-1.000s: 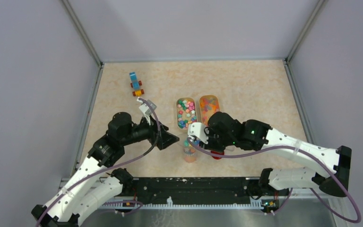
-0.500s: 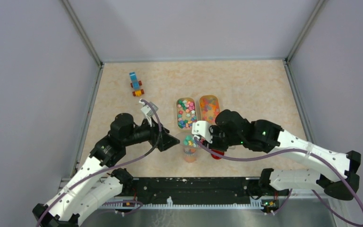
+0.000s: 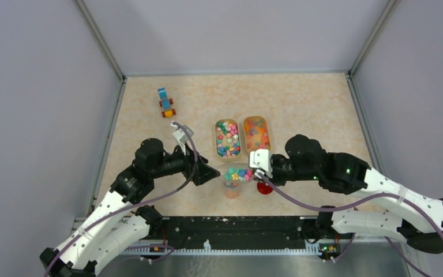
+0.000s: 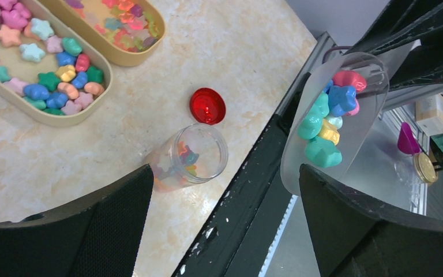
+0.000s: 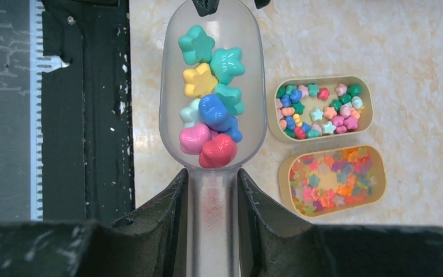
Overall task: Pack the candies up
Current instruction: Place the fake candies in the packing bottle.
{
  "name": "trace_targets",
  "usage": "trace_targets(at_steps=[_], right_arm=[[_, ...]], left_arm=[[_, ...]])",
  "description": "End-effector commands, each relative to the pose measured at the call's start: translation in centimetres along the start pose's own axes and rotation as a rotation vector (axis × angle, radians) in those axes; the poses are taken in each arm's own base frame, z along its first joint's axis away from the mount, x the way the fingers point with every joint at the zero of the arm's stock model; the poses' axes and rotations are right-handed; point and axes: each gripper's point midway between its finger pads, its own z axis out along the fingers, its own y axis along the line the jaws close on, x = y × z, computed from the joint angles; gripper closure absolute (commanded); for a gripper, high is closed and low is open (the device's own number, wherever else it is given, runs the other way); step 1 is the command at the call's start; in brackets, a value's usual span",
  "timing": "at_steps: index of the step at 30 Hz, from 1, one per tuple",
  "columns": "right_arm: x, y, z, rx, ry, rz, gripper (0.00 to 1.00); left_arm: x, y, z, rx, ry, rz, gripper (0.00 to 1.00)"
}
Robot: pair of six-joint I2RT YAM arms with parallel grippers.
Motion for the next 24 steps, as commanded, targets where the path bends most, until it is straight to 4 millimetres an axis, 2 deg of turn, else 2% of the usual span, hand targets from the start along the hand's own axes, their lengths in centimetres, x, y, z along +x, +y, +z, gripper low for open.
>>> trace_targets(at_steps=[1,8,15,24], right_arm=[[-4.4,-0.1,-1.1,0.007,-0.21,-0.061,1.0],[-3.4,-0.3,-0.6,0.028,-0.185,-0.05,1.0],[-0.7,-0.9,0.6,0.079,-0.09,-0.025,1.0],[2.8,-1.5,1.6,0.082,0.044,0.031,1.0]], left_arm=[[-0.2,0.3,0.1,-0.002,-0.01,0.02,0.01],[-0.7,-0.3,0.0,0.021,-0.019,0.025,0.01],[-2.2,-1.0,-0.6,0.015,-0.067,0.049,0.01],[-4.2,-0.5,-2.7,-0.092,-0.175,0.12,0.01]])
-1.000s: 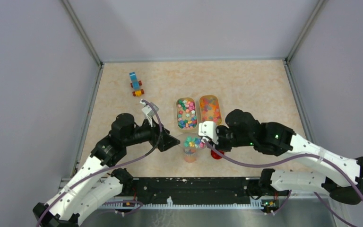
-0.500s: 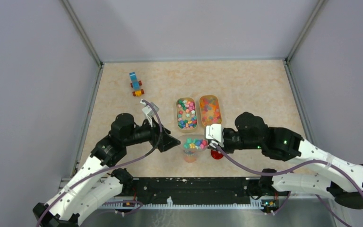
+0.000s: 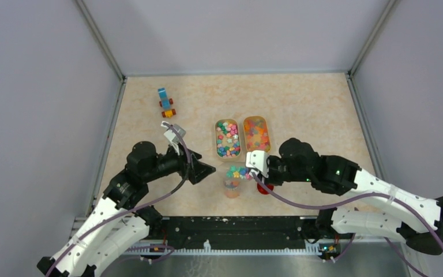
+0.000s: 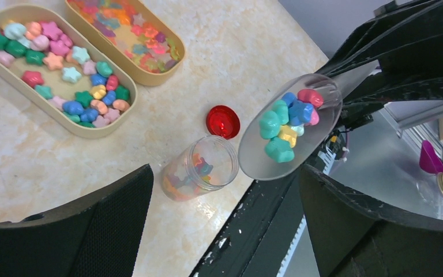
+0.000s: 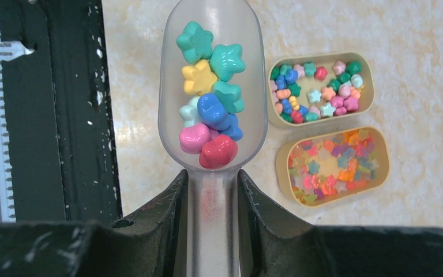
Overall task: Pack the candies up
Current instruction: Place the fake candies in the packing bottle.
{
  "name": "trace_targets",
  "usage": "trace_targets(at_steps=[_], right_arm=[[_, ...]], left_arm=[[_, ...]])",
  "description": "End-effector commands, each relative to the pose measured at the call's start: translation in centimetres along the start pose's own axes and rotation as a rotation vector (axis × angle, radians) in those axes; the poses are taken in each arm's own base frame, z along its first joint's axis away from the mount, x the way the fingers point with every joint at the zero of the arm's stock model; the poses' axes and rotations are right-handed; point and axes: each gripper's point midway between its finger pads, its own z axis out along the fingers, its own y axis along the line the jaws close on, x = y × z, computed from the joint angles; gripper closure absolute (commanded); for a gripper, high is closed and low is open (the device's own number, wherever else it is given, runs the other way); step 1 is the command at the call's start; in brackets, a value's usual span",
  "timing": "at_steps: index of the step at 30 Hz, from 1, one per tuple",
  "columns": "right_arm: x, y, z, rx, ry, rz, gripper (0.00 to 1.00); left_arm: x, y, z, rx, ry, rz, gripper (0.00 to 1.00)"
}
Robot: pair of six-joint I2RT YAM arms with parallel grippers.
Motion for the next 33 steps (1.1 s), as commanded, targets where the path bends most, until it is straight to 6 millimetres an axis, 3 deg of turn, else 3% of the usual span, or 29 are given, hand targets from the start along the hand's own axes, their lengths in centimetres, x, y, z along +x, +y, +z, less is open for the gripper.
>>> trace_targets(at_steps=[1,12,22,33], right_arm=[[0.4,-0.8,0.1,0.014,0.008,0.03,1.0],[3.9,0.3,-0.2,-0.055,0.167,0.094,1.0],[4.9,0.7,-0.8,-0.089,0.266,0.105,1.0],[4.5,0.3,-1.3,-0.078,0.353,0.099,1.0]], left_arm=[[-3.1,-0.3,-1.5,-0.05,-0.116,0.082,0.01],[-2.0,1.0,-2.6,-0.111,-0.133,0.132,0.01],[-1.3,1.6,-2.8,-0.133,-0.119,0.153,0.01],[-1.1,1.5,-2.9,-0.123,-0.136,0.16,0.01]])
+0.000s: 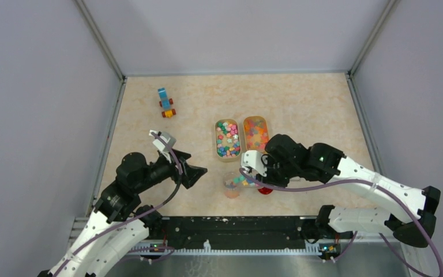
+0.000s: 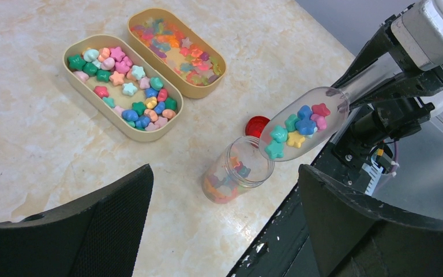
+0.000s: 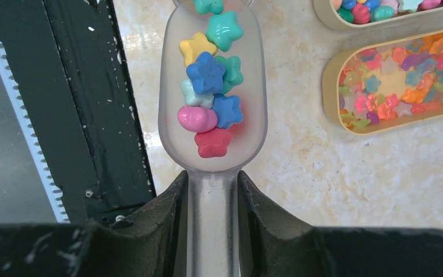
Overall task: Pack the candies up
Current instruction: Place the fake candies in the packing bottle.
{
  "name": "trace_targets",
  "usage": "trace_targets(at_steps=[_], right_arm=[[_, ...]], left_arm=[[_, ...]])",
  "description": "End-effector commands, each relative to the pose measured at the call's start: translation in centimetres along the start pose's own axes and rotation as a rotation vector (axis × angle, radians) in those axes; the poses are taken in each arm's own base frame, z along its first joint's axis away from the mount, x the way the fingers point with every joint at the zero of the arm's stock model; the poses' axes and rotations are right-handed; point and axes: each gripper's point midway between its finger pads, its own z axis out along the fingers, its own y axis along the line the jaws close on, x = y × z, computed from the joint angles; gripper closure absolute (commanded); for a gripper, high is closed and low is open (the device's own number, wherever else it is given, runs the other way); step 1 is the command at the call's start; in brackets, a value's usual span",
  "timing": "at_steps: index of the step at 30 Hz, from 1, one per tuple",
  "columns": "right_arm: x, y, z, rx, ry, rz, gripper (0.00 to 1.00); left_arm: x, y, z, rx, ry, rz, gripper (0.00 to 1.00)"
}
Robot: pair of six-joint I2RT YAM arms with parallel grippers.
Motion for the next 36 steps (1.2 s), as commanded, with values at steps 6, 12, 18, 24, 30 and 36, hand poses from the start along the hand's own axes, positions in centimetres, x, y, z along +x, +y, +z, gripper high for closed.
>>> trace_targets(at_steps=[6,12,18,24,30,36], right_arm=[[-1.8,-0.9,-1.6,0.056,0.028,0.004,1.0],[-1.8,-0.9,-1.7,0.065,0.075,-0.004,1.0],[-1.9,-0.9,-2.0,0.071,0.11,-0.012,1.0],[-2.2,-1.0,-2.4,0.084,0.134,-0.023,1.0],[-2.5,-1.0,-2.7,0.098,0.16,-0.029,1.0],[-2.9,-1.2,-3.0,0.118,0.183,-0.033,1.0]], left_arm=[[-0.4,0.0,-0.1,0.006,-0.031,0.021,0.01],[-0.4,-0.1,-0.1,0.009,-0.028,0.022,0.01],[-0.3,-0.1,0.0,0.009,-0.026,0.021,0.01],[-0.4,-0.1,0.0,0.012,-0.026,0.022,0.01],[-0.3,-0.1,0.1,0.015,-0.021,0.019,0.01],[0.0,0.0,0.2,0.01,-0.01,0.011,0.01]])
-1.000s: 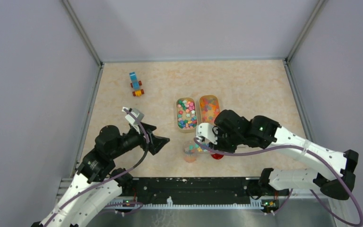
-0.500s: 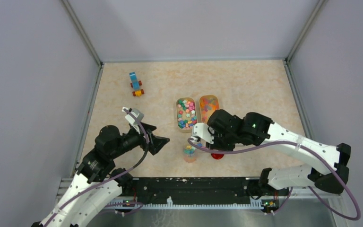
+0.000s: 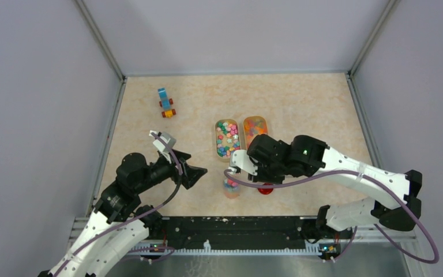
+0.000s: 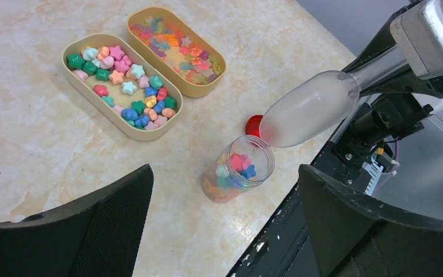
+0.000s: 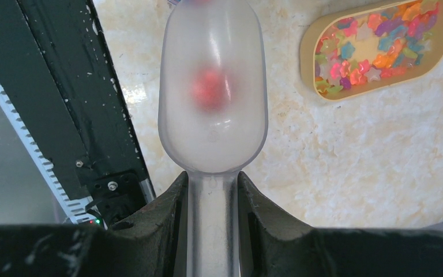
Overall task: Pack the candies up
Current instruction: Place the fake candies in the packing bottle, then scoop the fake candies from the storage box.
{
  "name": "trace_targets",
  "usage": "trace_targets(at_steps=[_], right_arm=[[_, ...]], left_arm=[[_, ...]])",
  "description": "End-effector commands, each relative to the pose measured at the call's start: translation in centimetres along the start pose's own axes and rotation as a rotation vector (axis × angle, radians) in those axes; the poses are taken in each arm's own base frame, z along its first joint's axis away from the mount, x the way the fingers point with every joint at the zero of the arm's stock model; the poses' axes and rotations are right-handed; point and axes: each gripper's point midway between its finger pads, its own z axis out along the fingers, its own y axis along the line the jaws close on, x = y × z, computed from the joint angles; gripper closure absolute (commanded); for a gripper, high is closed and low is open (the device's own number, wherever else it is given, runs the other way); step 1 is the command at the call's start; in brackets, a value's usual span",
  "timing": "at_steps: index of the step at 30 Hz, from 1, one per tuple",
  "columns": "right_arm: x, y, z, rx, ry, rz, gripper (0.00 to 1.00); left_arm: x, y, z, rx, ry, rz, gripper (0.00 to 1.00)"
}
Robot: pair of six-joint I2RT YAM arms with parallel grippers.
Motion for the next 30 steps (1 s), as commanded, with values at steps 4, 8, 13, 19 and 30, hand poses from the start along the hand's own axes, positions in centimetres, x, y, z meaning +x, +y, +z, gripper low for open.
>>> trace_targets(at_steps=[4,8,13,19,30], right_arm=[[-1.3,-0.7,-1.5,0.044,-0.017,0.017,1.0],[-1.7,-1.3,-1.7,0.07,-0.012,0.037,1.0],[-2.9,-2.4,-1.8,0.12,-0.032,0.092,1.0],[-4.0,-4.0,-1.2,0.15,-0.016,0.215,1.0],[-4.8,-7.5,1.3,0.165,0.069,0.536,1.0]], left_arm=[[-0.2,-0.1,0.2,0.013,-0.012,0.011,0.01],[-0.2,-0.2,0.2,0.02,-0.011,0.011,0.01],[-0.2,-0.5,0.2,0.033,-0.008,0.012,0.01],[-0.2,-0.8,0.1,0.047,-0.009,0.011,0.01],[-0.3,-1.0,-0.1,0.061,-0.018,0.019,0.01]])
